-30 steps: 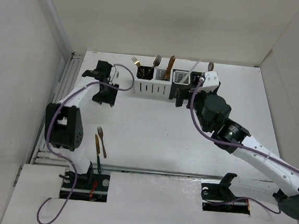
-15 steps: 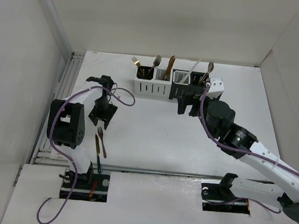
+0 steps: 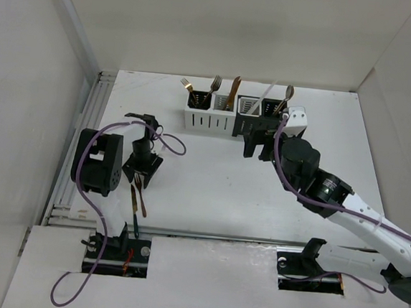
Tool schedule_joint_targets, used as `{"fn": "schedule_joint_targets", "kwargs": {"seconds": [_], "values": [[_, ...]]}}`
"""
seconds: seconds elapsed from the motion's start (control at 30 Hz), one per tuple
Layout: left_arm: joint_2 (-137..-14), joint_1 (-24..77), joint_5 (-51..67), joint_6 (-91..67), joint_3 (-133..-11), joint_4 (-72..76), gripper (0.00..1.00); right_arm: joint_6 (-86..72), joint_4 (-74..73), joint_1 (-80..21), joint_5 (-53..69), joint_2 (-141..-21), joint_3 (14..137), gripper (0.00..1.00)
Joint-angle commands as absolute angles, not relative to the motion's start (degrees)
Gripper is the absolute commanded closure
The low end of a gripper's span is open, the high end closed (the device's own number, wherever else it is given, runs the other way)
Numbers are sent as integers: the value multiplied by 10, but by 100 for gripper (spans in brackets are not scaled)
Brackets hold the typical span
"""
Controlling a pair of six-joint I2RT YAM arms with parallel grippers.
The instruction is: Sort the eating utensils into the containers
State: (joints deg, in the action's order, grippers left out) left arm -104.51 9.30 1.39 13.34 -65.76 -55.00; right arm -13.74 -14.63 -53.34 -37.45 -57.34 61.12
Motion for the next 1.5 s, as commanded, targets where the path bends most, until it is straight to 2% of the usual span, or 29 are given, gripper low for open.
{"fn": "schedule_joint_targets", "kwargs": {"seconds": [0.0, 0.37, 0.47, 0.5, 0.53, 0.83, 1.13, 1.47], "values": [[-1063, 91, 13, 151, -686, -541, 46, -143, -143, -538, -397, -576, 642, 0], [-1138, 74, 69, 135, -756, -530, 65, -90, -154, -543, -442, -592, 677, 0], [-1150, 74, 87, 128, -779, -530, 82, -76, -154, -543, -454, -599, 683, 0], [-1150, 74, 93, 128, -786, -530, 89, -70, -154, -543, -454, -606, 683, 0], [-1150, 74, 93, 128, -786, -530, 100, -70, -154, -543, -460, -606, 688, 0], [-1168, 69, 91, 134, -839, -502, 100, -70, -154, -543, -460, -606, 688, 0], [-1222, 74, 112, 115, -1042, -510, 100, -65, -167, -543, -460, -600, 700, 0], [-1130, 74, 149, 99, -1171, -556, 100, -65, -149, -543, -459, -596, 690, 0]]}}
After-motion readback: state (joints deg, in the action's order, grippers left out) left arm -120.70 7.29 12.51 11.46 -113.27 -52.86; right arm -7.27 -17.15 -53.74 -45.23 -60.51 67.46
